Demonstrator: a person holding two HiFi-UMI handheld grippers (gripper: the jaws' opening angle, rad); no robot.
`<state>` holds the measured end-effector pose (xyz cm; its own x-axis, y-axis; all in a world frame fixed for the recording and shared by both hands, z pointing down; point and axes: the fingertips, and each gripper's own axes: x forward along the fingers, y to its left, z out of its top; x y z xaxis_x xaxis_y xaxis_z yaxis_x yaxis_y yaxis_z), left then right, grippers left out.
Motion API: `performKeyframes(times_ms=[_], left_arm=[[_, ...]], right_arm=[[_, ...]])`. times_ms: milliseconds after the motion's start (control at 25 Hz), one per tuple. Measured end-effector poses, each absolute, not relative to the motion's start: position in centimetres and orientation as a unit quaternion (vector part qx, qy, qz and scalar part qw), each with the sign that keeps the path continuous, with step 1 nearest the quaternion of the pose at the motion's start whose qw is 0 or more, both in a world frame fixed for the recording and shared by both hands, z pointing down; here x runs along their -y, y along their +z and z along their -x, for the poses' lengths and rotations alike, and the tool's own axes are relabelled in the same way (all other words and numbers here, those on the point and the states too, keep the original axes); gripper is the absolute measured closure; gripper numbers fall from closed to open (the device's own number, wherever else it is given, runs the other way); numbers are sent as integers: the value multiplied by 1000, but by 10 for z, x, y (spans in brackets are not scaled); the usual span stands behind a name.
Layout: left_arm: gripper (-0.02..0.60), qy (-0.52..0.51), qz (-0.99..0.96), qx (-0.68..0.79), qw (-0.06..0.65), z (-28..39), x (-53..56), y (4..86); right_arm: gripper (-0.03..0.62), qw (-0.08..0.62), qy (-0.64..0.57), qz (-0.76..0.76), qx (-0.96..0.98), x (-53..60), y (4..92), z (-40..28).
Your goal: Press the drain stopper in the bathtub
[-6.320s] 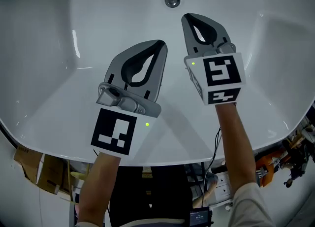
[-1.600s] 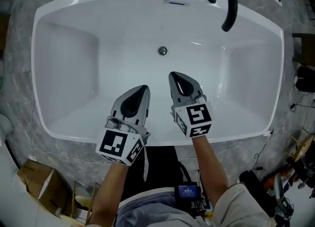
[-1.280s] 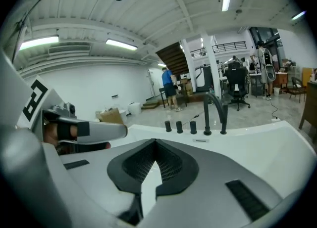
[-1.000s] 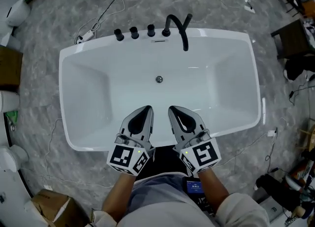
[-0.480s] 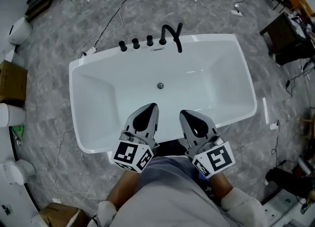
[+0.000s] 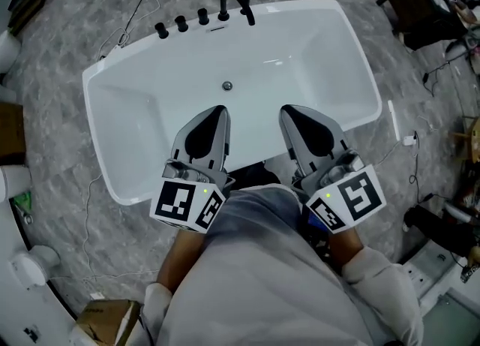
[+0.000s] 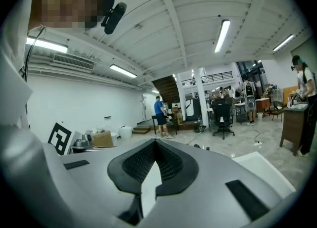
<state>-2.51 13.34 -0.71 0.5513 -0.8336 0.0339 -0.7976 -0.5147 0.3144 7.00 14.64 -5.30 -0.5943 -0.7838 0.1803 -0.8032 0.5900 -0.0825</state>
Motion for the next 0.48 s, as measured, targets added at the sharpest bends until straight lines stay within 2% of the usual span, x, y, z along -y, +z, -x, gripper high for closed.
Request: performKeyframes(times_ms=[480], left_arm=[[575,-61,-867,469,156,24,-144,-9]], right_arm=[[579,75,87,-432,894,-156,-52,-71]])
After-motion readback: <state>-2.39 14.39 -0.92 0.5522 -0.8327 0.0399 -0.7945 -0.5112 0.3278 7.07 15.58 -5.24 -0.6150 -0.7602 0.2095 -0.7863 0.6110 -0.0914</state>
